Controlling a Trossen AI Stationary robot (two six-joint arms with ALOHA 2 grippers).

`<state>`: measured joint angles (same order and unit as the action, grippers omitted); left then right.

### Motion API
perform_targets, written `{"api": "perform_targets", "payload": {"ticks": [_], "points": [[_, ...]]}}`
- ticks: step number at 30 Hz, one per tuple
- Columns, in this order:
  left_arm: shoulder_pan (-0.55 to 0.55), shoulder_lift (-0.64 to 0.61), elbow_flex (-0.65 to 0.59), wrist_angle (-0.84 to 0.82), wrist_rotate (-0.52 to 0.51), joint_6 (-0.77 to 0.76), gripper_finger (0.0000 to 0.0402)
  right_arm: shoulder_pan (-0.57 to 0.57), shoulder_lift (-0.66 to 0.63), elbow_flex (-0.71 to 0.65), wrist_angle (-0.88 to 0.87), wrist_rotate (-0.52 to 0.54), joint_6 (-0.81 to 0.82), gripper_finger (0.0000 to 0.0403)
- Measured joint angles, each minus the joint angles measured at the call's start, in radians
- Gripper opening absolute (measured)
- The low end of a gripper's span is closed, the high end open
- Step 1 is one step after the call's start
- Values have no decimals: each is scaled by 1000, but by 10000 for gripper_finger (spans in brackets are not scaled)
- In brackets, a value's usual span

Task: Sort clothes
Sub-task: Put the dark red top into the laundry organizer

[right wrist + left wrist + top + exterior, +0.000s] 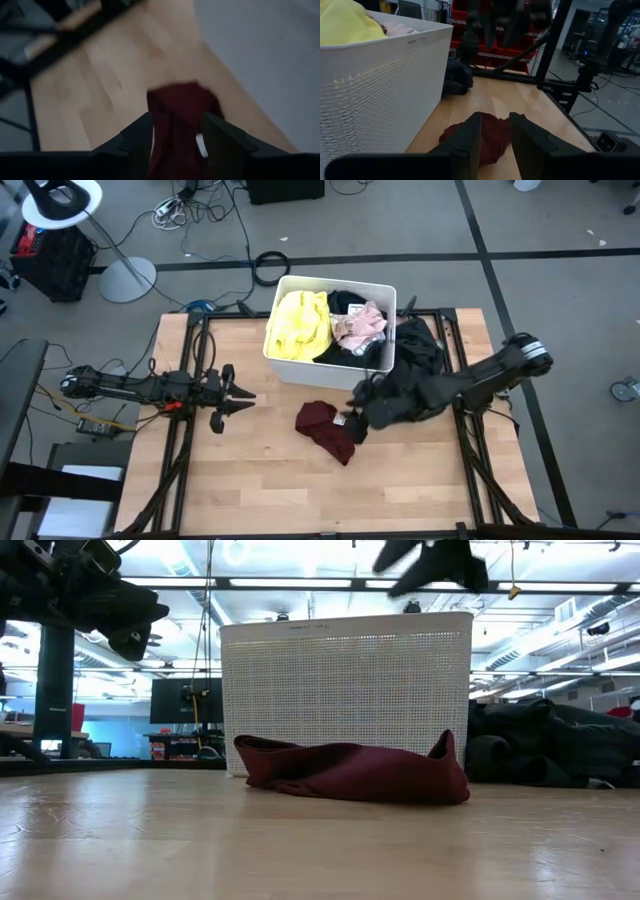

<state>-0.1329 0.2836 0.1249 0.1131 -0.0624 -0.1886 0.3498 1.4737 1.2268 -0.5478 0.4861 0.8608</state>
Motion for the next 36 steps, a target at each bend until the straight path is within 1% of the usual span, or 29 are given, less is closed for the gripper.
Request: {"api": "perform_targets", "payload": {"ticks": [5,8,14,24,28,32,34,36], "points": [[0,0,0,-3,0,0,106,20,120,-15,11,-84,-11,169],[0,0,0,-3,1,0,106,19,196,-15,64,-120,-68,168],[0,0,0,-3,4,-2,106,-1,334,-15,207,-125,-239,169],[0,0,0,-6,13,-55,106,-103,475,-15,471,-122,-462,168],[0,0,0,-7,13,-55,106,-141,536,-15,545,-125,-496,166],[0,0,0,-6,13,-56,106,-168,599,-15,568,-172,-500,161],[0,0,0,-6,13,-56,106,-175,612,-11,582,-211,-499,151],[0,0,0,-4,13,-56,106,-176,615,-10,584,-230,-491,126]]}}
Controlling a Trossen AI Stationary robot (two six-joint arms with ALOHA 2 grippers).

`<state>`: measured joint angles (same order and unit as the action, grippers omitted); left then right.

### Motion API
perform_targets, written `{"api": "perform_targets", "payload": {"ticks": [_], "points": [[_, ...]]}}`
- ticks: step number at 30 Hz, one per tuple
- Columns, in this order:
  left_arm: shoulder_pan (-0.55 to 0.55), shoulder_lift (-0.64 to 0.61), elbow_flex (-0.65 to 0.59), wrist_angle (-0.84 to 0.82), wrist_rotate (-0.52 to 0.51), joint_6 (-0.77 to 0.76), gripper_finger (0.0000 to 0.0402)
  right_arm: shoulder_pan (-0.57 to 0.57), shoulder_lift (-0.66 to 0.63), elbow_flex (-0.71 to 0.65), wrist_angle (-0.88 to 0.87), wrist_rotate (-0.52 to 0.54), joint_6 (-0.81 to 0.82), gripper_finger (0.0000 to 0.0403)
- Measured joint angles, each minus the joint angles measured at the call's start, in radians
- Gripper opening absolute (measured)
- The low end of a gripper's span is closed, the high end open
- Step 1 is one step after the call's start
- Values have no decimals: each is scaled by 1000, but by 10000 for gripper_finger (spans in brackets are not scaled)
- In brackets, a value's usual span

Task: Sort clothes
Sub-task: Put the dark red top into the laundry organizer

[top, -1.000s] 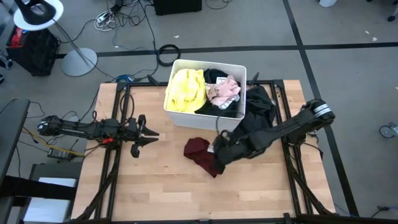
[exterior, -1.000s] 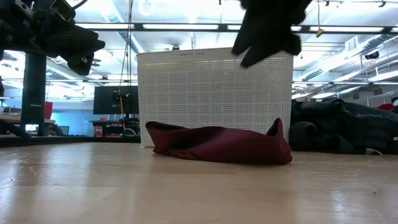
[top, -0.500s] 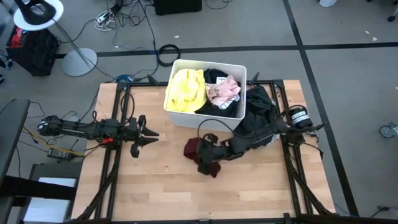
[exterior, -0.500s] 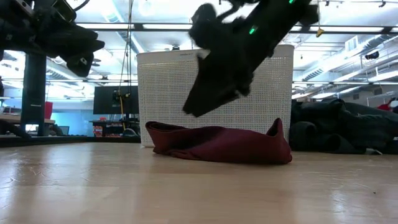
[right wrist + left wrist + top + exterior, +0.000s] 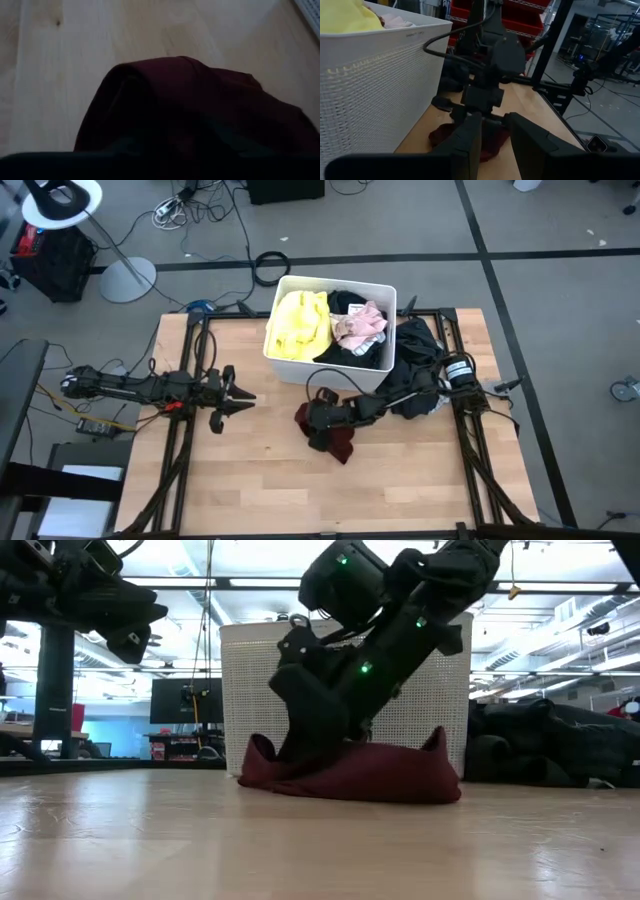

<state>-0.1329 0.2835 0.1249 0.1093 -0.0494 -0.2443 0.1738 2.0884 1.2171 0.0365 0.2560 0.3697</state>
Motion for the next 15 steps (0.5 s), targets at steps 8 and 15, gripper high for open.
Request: {"api": "perform_targets", "payload": {"ticks": [8,15], "points": [[0,0,0,-1,1,20,106,9,-100,-8,-36,-35,-2,18],[0,0,0,4,0,57,106,31,-289,-7,-72,72,-7,7]]}}
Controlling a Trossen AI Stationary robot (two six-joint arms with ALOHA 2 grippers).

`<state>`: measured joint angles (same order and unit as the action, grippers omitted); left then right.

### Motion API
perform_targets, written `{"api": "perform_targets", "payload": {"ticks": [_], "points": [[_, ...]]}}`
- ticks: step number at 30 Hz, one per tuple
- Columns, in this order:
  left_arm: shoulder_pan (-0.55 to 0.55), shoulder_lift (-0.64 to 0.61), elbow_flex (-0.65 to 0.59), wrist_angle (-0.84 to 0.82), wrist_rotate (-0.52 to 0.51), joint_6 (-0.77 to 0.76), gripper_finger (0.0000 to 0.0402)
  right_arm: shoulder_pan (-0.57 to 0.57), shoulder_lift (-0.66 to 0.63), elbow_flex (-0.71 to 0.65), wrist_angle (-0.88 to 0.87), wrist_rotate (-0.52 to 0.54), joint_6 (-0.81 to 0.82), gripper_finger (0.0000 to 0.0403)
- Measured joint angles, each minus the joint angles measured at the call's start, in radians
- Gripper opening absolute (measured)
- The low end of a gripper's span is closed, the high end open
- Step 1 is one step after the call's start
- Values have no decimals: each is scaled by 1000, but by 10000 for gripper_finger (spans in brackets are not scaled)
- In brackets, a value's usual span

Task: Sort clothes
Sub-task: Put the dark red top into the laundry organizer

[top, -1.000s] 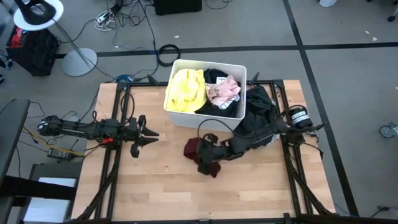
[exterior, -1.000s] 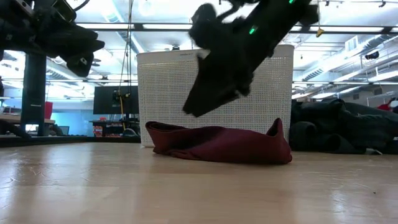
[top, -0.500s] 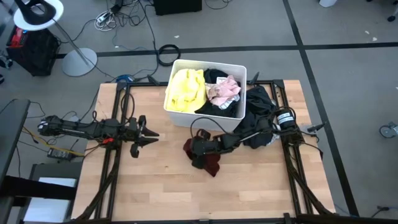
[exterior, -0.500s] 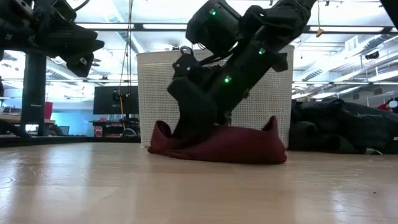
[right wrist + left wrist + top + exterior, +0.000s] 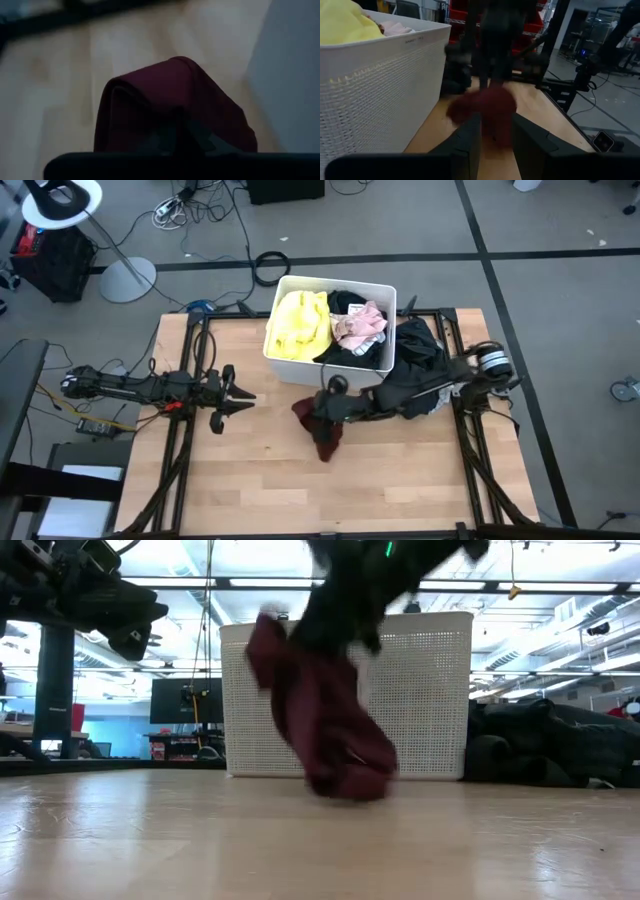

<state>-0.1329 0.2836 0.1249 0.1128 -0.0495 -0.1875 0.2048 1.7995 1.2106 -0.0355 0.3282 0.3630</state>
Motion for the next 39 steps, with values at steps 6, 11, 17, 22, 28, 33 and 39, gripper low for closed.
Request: {"api": "perform_targets", "payload": {"ticks": [6,11,17,22,28,33,39], "points": [[0,0,0,0,-1,0,106,31,-191,0,-31,154,-86,4],[0,0,0,1,-1,0,106,25,-298,103,-130,220,-139,3],[0,0,0,1,-1,4,106,-39,-308,340,-291,273,-311,2],[0,0,0,2,-3,26,106,-142,-286,513,-360,278,-402,2],[0,0,0,9,-4,26,106,-283,-281,580,-412,283,-440,3],[0,0,0,9,-4,26,106,-386,-263,579,-612,256,-351,3],[0,0,0,-2,-4,26,106,-470,-215,506,-774,152,-195,4]]}}
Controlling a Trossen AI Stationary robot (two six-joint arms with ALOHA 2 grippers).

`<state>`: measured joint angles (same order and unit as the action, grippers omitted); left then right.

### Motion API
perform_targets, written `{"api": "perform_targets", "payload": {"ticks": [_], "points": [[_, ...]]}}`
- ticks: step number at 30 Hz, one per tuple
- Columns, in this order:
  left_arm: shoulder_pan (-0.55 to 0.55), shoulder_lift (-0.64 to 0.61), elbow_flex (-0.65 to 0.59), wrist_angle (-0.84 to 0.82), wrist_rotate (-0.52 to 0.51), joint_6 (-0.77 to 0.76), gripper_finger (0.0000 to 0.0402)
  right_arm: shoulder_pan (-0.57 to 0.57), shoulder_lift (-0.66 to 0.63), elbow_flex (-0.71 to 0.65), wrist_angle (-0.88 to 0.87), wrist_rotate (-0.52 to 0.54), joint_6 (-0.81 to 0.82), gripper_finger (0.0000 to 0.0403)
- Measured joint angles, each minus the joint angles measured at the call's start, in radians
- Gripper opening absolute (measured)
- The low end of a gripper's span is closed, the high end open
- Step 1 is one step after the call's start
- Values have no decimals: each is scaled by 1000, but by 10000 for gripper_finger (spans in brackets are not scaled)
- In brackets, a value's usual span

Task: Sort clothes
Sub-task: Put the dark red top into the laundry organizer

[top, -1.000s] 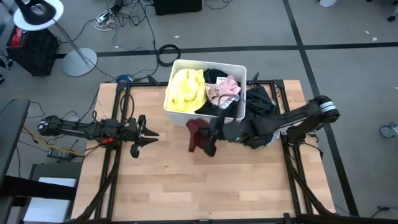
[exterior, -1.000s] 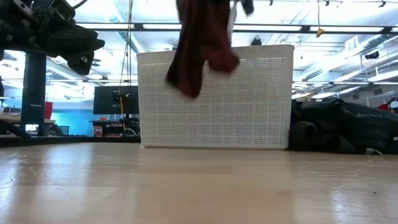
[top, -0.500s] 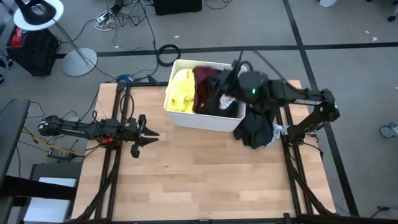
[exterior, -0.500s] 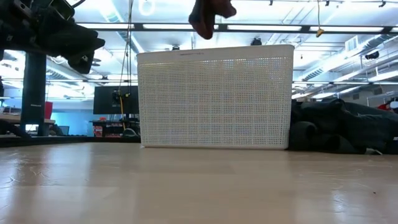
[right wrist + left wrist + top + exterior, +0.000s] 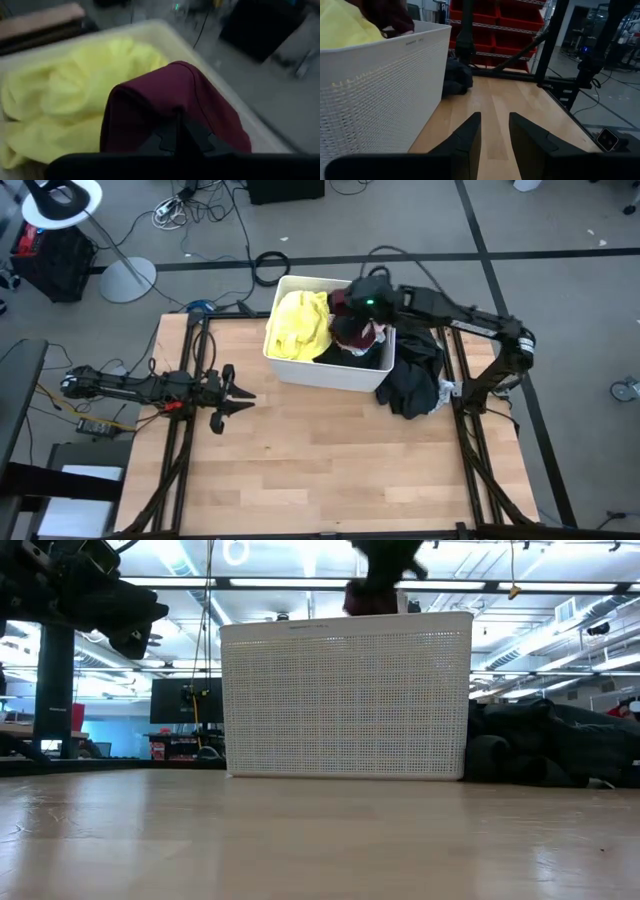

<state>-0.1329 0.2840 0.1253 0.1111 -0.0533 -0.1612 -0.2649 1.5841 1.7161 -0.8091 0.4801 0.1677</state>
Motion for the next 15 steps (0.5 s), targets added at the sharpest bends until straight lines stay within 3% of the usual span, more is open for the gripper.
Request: {"api": "perform_targets", "payload": {"ticks": [11,15], "points": [[0,0,0,-24,-23,0,106,-73,157,-214,19,-306,181,6],[0,1,0,-27,-24,0,106,-80,201,-233,10,-353,210,18]]}}
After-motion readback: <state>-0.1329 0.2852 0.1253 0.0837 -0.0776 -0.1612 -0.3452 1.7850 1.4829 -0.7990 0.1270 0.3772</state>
